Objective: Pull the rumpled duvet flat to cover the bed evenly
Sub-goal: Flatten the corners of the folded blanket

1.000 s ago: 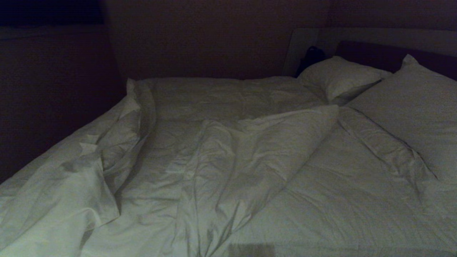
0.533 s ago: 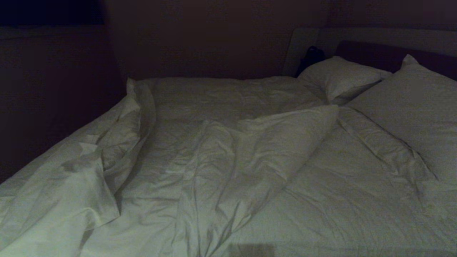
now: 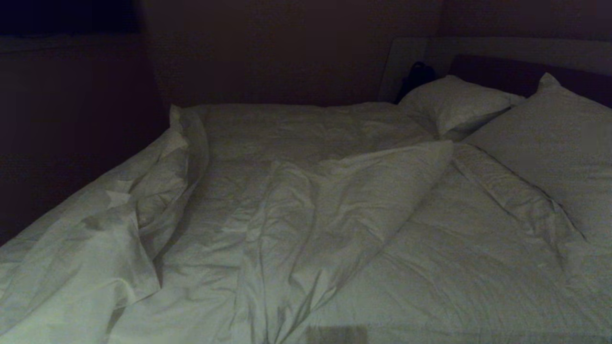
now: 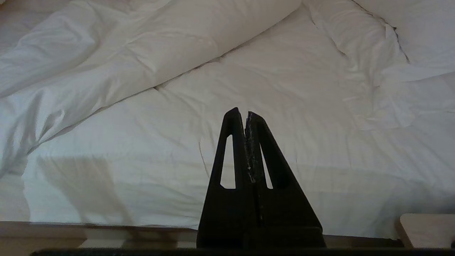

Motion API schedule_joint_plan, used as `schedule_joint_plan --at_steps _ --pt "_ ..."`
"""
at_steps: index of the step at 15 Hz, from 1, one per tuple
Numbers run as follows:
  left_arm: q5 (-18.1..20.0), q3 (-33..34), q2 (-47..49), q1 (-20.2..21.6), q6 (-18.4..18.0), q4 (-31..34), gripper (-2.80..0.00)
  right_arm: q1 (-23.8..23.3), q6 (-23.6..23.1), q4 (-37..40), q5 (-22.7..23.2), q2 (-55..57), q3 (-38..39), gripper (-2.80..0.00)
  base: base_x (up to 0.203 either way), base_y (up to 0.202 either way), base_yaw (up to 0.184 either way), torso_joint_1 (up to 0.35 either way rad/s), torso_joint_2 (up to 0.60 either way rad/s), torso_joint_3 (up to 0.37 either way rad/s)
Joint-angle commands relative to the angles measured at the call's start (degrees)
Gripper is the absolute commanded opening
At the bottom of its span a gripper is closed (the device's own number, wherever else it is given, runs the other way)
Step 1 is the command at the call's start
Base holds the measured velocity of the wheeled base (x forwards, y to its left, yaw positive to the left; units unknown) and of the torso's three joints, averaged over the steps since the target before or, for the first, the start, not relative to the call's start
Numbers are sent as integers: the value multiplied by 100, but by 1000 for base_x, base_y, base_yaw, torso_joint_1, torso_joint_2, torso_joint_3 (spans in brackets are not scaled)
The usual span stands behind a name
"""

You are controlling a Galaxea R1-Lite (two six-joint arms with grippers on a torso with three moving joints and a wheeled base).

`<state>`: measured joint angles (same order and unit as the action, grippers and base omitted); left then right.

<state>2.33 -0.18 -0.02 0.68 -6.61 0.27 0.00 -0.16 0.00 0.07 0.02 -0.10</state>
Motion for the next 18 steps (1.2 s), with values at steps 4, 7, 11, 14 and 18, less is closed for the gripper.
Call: schedule_joint_plan --at_steps 4,7,11,14,18 --pt "-13 1 2 2 98 0 -280 0 -2 0 1 6 1 -280 0 0 0 0 0 0" --pt "-13 1 2 2 98 0 -280 0 -2 0 1 -2 1 -280 0 0 0 0 0 0" --pt "-13 1 2 2 98 0 -280 0 -2 0 1 -2 1 -280 0 0 0 0 0 0" --pt "-13 1 2 2 98 0 -280 0 7 0 1 -2 1 -280 0 0 0 0 0 0" --pt "-13 1 2 2 98 0 -280 0 7 0 1 6 1 -280 0 0 0 0 0 0"
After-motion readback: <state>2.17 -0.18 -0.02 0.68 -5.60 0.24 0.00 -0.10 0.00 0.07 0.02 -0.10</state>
